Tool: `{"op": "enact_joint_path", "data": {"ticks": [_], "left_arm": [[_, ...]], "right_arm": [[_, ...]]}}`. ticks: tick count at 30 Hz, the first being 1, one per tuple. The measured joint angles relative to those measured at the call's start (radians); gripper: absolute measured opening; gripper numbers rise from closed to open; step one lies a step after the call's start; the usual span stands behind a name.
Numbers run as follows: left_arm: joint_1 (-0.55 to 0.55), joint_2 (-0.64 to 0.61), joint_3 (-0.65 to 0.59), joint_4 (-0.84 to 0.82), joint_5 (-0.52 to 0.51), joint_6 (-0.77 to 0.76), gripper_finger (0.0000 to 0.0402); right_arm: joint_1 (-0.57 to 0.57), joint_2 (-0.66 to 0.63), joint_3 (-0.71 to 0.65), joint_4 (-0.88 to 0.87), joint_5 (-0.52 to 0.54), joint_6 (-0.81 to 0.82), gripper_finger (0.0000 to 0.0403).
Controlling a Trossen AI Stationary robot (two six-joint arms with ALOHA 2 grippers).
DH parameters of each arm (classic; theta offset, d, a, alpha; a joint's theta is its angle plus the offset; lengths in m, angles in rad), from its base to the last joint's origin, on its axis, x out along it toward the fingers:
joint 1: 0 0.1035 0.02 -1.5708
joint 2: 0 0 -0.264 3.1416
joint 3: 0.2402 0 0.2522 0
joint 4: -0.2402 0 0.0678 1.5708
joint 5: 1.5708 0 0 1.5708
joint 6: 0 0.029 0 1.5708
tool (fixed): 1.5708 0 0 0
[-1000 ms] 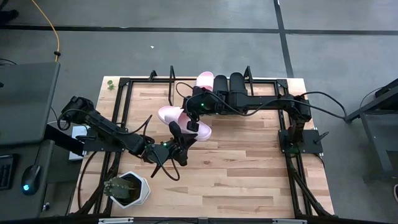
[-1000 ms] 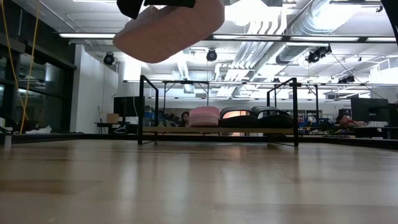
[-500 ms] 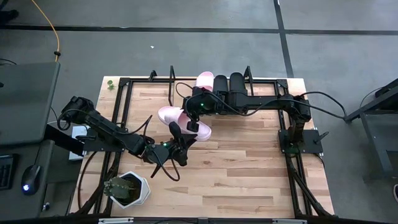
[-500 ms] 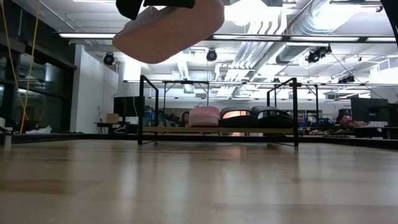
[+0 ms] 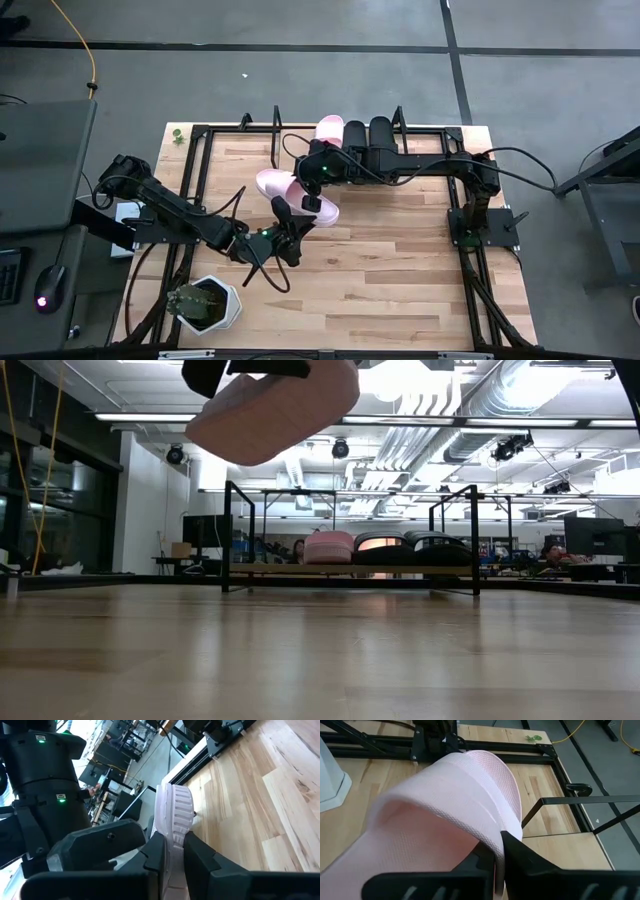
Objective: Pick and place slides into the shelf
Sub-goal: Put the pink slide on the shelf
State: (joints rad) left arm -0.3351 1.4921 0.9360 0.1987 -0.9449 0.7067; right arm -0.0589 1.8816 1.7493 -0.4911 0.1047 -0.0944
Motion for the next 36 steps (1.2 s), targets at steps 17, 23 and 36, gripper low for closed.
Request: {"op": "enact_joint_path", "data": {"ticks": [17,23,36], "left_arm": [[0.001,0.000,-0.001,-0.103,-0.019,-0.034,0.0033],[-0.014,0.000,-0.001,-0.152,-0.009,-0.033,0.0033],[-0.070,0.000,-0.001,-0.263,0.126,0.020,0.0031]], "right_arm": [[-0.001,-0.021,0.005,-0.009,0.099,-0.018,0.0158],[-0.007,-0.089,0.008,-0.022,0.105,-0.018,0.0161],[-0.023,-0.149,0.008,-0.114,-0.097,0.008,0.0161]]}}
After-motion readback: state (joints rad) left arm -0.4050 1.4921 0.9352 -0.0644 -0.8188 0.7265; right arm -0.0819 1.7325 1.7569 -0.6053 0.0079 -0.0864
